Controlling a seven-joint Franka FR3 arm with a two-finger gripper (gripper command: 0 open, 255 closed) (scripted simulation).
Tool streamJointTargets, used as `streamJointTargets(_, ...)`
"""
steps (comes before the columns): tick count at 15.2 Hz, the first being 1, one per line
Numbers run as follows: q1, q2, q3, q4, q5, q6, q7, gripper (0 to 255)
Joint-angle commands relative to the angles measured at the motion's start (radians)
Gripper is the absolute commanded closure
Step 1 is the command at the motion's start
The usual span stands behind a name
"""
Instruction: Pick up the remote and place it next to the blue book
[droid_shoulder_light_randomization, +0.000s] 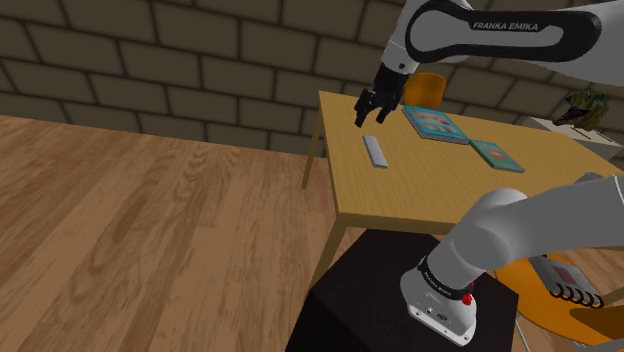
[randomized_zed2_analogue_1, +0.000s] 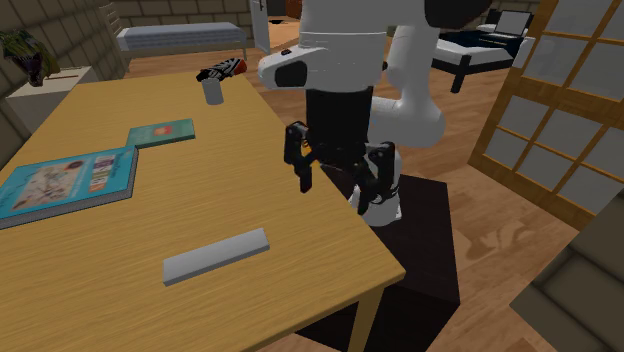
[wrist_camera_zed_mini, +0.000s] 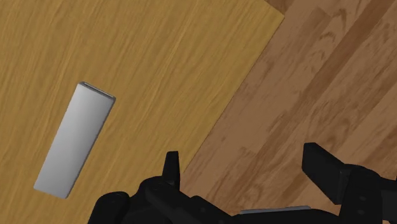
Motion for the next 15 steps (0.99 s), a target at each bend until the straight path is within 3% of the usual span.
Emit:
streamJointTargets(1,-0.022,0.047,-0.02,-0.005,-0.014,0.045,0.0,0)
streamJointTargets(15,-0.161,0.396,-0.169,0.054,-0.073,0.291,-0.009,0)
